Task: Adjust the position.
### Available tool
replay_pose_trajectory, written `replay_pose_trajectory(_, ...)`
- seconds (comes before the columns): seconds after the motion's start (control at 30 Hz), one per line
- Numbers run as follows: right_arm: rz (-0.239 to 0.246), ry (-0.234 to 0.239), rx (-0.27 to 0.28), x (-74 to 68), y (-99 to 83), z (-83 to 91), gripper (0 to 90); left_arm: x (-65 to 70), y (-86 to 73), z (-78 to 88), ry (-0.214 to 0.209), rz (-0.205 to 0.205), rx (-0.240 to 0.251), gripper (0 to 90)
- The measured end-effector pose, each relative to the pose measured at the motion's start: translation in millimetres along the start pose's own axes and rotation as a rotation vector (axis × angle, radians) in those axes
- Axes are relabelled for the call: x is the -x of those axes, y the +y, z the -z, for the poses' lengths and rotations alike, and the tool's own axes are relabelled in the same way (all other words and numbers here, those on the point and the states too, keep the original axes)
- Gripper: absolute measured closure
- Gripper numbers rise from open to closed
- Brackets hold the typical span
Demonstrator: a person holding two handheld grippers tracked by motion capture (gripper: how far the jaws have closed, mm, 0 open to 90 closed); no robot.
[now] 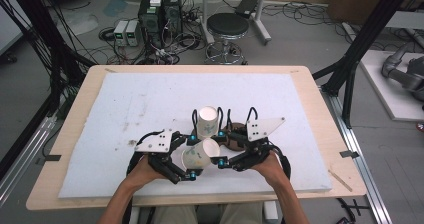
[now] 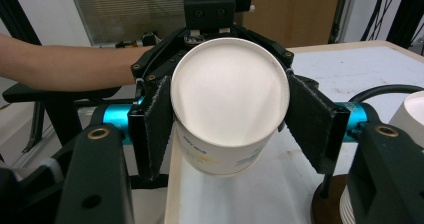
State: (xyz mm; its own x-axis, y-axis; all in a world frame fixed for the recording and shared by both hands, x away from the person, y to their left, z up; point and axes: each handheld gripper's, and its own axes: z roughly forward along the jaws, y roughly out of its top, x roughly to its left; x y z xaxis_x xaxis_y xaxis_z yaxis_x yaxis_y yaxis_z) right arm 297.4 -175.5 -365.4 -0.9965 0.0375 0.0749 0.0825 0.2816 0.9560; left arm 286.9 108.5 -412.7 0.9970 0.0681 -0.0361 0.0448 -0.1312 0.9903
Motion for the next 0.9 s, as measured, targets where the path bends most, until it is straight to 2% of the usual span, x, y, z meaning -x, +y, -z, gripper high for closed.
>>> replay_pose_trajectory(0.23,0.001,0.009,0.003,-0.1,-0.5,-2.7,38.3,-0.3,-0.5,-0.8,-0.001,-0.002,-0.006,15.4)
replay_pose_trajectory(0.4,-0.002,0.015,0.007,0.0,-0.8,-2.9,38.4,0.1,-0.5,-0.2,-0.019,-0.018,-0.003,25.2)
replay_pose_trajectory(0.7,-0.007,0.016,-0.001,-0.4,-2.3,-2.2,38.3,0.6,-0.4,0.3,-0.015,-0.022,-0.014,29.4)
replay_pose_trajectory(0.73,0.008,0.014,-0.003,-0.7,-2.7,-2.2,37.8,0.8,-0.5,0.4,-0.016,-0.027,-0.017,29.6)
replay_pose_trajectory(0.77,0.016,0.015,-0.008,-0.8,-2.9,-2.3,34.7,1.3,-0.7,0.3,-0.014,-0.029,-0.023,29.7)
replay_pose_trajectory(0.8,0.014,0.02,-0.009,-1.5,-2.9,-3.0,23.9,1.2,-0.7,0.7,-0.01,-0.028,-0.024,29.7)
replay_pose_trajectory(0.83,0.014,0.02,-0.009,-1.5,-2.9,-3.0,23.9,1.2,-0.7,0.7,-0.01,-0.028,-0.024,29.8)
replay_pose_trajectory(0.87,-0.001,-0.01,-0.02,-3.4,-1.9,-4.6,15.1,0.7,-0.7,1.9,-0.002,-0.026,-0.024,29.9)
replay_pose_trajectory(0.9,0.0,-0.02,-0.03,-3.9,-1.5,-5.1,15.0,0.6,-0.6,2.6,-0.002,-0.022,-0.023,29.9)
